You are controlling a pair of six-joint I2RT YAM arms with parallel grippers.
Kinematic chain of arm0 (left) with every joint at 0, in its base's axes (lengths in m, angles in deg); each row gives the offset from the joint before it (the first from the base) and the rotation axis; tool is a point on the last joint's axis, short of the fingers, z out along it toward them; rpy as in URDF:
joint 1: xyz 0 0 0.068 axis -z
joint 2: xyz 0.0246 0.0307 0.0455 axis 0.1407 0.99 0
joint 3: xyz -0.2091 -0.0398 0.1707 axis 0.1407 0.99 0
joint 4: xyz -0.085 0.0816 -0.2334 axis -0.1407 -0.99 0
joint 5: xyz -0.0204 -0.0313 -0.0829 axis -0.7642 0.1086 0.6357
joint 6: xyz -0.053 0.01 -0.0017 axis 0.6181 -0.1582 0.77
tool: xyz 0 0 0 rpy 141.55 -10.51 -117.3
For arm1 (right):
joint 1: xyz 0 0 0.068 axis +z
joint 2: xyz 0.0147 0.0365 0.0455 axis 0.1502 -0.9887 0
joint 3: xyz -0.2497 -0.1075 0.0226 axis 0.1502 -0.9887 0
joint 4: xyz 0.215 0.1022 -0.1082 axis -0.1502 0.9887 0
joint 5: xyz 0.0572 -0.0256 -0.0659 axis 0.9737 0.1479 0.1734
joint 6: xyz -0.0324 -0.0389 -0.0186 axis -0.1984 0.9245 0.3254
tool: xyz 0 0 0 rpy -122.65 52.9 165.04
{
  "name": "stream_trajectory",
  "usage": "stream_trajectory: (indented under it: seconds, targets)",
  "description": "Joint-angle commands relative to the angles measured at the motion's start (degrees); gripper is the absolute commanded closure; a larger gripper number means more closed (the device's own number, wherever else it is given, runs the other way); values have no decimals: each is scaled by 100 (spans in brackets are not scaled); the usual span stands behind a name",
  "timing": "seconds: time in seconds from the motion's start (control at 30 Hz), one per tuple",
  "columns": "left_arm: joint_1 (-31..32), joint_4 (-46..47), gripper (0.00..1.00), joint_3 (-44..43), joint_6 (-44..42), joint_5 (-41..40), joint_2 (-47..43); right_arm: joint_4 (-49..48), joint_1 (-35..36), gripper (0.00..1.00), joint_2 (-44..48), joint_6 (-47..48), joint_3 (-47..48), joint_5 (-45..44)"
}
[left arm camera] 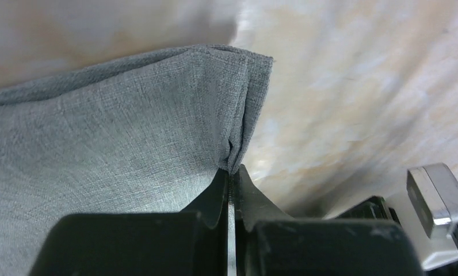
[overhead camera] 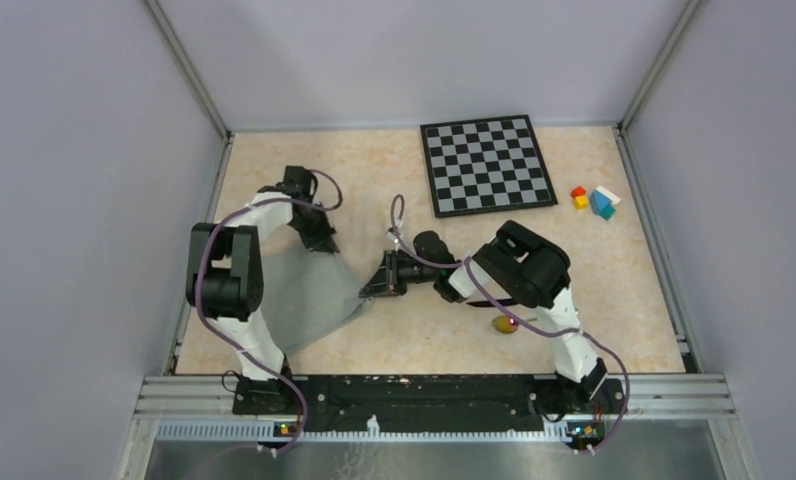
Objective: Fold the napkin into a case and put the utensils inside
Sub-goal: Turn over the upper triangle folded napkin at the center of the board, then move the lower triangle-folded napkin to the center of the board.
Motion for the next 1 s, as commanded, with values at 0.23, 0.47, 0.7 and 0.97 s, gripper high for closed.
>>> stream_trajectory:
  seconds: [0.23,0.47,0.7,0.97]
  targets:
    - [701,1525,46,-1053,-254,489,352,4387,-470,55,1905,3144,-437,-730]
    - [697,1008,21,-794,-674,826,-894,5017,18,49,1956,3471,105,-2071]
    - [605,361,18,84,-910,345,-2324,5276,227,48,1542,3395,973,-2900]
    - [445,242,18,973,-920,202,-3385,6210,556,44,1176,3491,1531,-3810]
